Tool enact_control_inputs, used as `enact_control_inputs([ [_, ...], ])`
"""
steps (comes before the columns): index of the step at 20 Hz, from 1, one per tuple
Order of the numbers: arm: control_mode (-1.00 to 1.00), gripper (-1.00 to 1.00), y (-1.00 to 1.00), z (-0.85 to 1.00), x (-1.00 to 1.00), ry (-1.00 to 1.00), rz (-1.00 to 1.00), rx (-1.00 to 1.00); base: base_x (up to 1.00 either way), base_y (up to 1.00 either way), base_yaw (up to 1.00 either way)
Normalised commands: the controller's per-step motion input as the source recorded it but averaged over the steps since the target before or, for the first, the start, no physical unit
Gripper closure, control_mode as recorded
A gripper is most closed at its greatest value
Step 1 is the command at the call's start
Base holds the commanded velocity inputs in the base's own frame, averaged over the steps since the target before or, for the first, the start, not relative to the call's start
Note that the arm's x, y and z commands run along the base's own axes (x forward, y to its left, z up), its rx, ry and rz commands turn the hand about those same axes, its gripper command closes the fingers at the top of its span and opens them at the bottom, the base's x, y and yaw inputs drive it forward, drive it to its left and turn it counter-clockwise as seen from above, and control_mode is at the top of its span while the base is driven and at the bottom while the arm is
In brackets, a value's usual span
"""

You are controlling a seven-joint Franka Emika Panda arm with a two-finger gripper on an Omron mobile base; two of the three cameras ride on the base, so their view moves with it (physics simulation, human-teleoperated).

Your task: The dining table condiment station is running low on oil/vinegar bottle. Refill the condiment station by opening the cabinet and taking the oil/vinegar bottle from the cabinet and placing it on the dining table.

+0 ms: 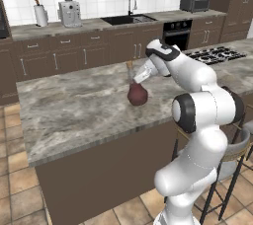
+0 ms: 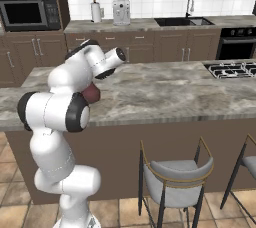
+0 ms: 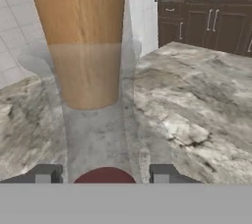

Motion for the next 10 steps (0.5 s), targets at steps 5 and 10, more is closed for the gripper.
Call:
enact_control_inputs([
  [5,-1.00,1.00,0.00,-0.23,0.67,-0.13,0.00,-0.01,0.00,0.00,0.00],
  [10,-1.00,1.00,-0.02,-0.16,0.21,-0.09,0.04,0.01,0.00,0.00,0.00],
])
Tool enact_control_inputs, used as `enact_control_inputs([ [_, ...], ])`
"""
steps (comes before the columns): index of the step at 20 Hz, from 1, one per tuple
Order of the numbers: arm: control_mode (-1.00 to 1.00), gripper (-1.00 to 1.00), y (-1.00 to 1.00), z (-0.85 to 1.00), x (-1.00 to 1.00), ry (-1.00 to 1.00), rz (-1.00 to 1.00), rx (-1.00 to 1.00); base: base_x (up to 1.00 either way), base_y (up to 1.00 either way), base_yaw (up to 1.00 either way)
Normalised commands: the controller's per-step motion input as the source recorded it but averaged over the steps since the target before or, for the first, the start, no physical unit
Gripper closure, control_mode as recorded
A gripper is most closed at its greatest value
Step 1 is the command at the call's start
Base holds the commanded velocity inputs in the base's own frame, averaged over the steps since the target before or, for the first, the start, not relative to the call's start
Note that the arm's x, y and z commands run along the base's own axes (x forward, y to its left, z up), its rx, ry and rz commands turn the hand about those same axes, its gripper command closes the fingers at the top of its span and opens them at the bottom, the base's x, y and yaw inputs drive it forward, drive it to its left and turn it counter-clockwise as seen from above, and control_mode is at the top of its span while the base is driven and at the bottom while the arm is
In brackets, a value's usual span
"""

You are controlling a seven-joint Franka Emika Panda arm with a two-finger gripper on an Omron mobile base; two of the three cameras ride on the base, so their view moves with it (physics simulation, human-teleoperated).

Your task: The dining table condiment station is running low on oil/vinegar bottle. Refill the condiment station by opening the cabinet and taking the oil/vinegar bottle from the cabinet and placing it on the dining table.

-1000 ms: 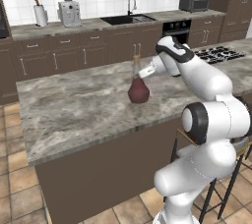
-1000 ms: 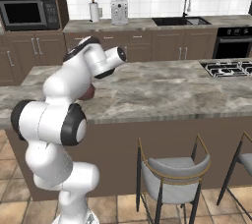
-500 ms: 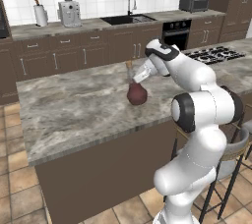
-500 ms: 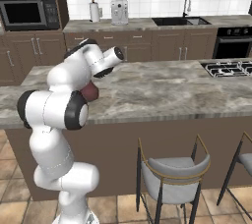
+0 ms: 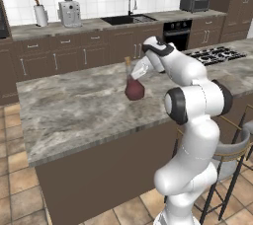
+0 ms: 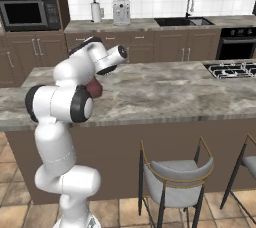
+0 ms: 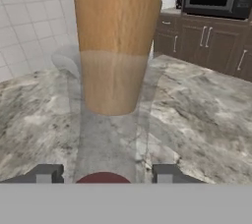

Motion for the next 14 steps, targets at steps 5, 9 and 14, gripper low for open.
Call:
enact_control_inputs([
  [5,-1.00,1.00,0.00,-0.43,-0.11,-0.07,0.06,0.01,0.00,0.00,0.00],
  [9,-1.00,1.00,0.00,-0.38,-0.01,-0.07,0.05,0.00,0.00,0.00,0.00],
  [14,-1.00,1.00,0.00,-0.09,-0.34,-0.10,0.04,0.00,0.00,0.00,0.00],
])
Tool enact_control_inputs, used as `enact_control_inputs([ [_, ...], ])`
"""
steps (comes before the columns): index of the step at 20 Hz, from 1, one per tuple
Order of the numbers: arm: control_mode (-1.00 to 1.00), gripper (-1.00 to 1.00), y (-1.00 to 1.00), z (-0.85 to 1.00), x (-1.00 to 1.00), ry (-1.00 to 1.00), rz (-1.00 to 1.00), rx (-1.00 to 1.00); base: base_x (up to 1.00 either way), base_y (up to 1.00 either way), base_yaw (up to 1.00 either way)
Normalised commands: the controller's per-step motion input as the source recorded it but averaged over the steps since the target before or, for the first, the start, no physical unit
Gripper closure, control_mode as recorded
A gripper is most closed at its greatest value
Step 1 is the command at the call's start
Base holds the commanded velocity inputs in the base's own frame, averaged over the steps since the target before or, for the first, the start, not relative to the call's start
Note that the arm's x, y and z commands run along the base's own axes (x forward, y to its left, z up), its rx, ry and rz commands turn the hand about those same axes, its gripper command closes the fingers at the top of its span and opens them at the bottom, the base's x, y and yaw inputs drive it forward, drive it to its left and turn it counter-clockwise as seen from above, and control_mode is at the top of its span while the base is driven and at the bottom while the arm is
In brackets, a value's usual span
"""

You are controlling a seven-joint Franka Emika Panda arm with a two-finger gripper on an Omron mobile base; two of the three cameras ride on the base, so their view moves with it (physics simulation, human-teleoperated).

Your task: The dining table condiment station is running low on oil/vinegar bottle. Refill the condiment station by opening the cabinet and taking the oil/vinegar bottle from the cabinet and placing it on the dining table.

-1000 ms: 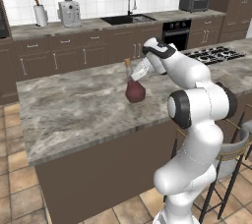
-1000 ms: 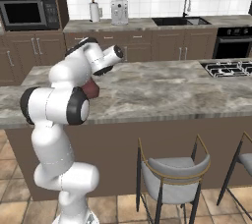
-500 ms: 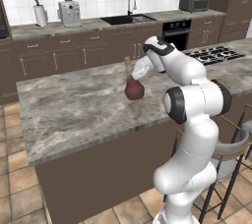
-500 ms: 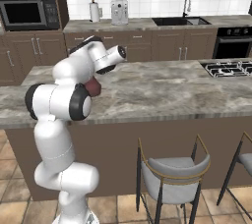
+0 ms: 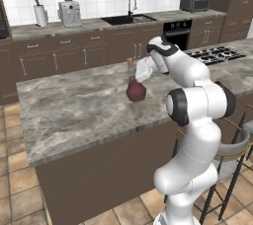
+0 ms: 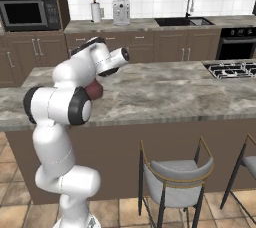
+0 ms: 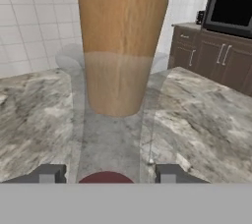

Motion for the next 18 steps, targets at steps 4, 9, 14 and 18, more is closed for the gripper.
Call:
enact_control_inputs([
  [4,-1.00,1.00,0.00,0.00,0.00,0.00,0.00,0.00,0.00,0.00,0.00],
  [9,-1.00,1.00,-0.07,-0.03,-0.03,-0.04,0.00,0.00,0.00,0.00,0.00],
  [14,-1.00,-1.00,-0.05,0.00,-0.06,0.00,-0.02,0.00,0.00,0.00,0.00],
  [18,-1.00,-1.00,-0.18,0.00,-0.10,0.00,-0.01,0.00,0.00,0.00,0.00],
])
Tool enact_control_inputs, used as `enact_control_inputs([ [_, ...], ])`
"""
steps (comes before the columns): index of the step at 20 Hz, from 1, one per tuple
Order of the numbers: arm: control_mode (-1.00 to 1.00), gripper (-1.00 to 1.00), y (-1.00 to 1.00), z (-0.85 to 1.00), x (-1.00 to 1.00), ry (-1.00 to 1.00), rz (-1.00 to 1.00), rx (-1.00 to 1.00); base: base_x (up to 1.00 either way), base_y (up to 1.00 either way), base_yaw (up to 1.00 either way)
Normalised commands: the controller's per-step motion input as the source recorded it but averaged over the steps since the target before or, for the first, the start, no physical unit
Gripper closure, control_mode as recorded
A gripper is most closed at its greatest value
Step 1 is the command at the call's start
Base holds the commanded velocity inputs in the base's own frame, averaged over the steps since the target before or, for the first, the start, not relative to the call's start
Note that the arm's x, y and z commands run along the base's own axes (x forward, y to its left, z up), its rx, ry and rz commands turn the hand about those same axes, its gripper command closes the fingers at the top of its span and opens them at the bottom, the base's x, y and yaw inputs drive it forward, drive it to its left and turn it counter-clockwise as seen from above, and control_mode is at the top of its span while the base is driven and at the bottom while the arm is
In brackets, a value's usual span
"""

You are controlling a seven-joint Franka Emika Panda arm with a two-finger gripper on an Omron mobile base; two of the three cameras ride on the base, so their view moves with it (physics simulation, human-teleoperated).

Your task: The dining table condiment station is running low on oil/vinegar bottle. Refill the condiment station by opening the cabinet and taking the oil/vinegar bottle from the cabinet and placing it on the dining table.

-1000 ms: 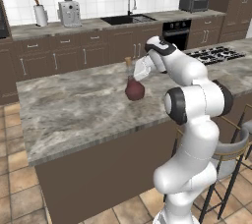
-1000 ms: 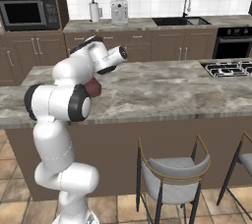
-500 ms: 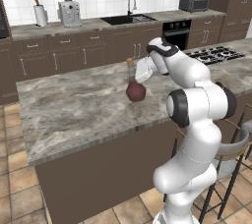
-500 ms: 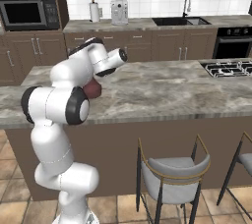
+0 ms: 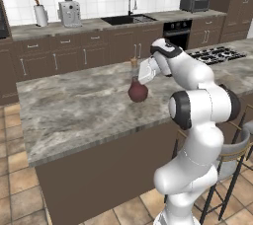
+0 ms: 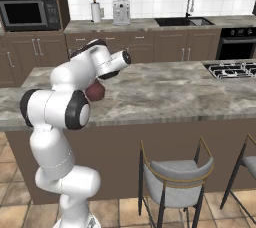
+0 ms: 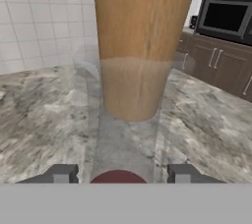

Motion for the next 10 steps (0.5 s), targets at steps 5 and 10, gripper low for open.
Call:
enact_control_inputs([
  [5,-1.00,-1.00,-0.33,0.04,-0.27,0.00,-0.01,0.04,0.00,0.00,0.00],
  [10,-1.00,-1.00,-0.53,0.13,-0.51,0.00,-0.03,0.08,0.00,0.00,0.00],
])
